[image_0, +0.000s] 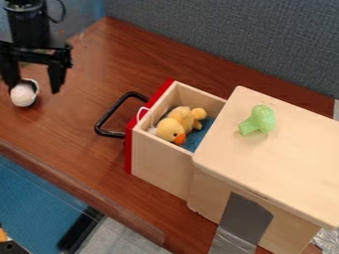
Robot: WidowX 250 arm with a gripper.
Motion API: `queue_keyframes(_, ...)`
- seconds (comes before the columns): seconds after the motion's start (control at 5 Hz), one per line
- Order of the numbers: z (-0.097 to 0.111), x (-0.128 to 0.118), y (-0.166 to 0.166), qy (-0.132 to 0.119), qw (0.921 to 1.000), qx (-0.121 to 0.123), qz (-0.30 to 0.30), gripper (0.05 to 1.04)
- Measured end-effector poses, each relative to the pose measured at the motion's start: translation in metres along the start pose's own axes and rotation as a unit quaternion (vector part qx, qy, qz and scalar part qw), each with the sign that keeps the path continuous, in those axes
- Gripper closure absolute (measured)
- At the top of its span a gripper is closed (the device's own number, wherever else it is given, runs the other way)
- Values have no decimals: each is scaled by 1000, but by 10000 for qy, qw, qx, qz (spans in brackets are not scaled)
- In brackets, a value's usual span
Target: Move the sushi to the top left of the table
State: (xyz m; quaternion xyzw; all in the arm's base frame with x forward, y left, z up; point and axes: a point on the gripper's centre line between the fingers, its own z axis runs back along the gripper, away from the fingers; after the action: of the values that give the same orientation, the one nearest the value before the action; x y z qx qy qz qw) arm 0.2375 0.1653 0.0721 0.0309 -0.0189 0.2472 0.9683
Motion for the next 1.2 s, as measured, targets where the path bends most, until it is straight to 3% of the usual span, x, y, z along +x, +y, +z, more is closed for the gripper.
queue_keyframes(0.8, -42, 47, 44, 54, 9967, 733, 349, 83)
queue_keyframes(1.2, -68, 63, 50, 275, 9945, 902, 456, 83)
